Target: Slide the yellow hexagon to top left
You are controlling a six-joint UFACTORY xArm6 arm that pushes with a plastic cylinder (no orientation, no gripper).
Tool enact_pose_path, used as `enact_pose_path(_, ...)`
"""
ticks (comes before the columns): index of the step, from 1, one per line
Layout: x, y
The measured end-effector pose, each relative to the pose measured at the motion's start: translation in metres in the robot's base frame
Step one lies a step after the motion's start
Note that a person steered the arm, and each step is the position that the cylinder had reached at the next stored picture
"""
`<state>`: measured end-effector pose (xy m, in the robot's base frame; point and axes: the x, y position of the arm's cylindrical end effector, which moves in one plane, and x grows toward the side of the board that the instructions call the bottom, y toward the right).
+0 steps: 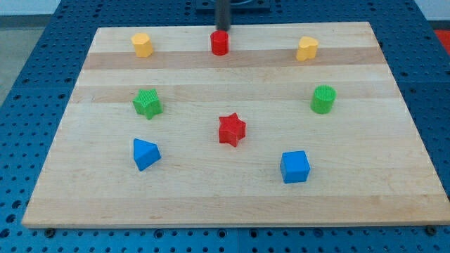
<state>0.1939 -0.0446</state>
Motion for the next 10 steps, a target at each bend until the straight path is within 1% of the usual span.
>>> enact_pose_path(1, 0.000, 0.000)
enact_pose_path(2, 0.034, -0.006)
enact_pose_path(3, 0.050, -0.011)
enact_pose_path(4, 0.050, -0.019)
enact_pose_path(6, 0.050, -0.081)
enact_pose_path(8, 0.069, -0.111)
enact_pose_path(9, 0.069, -0.145)
enact_pose_path(10, 0.069, -0.151)
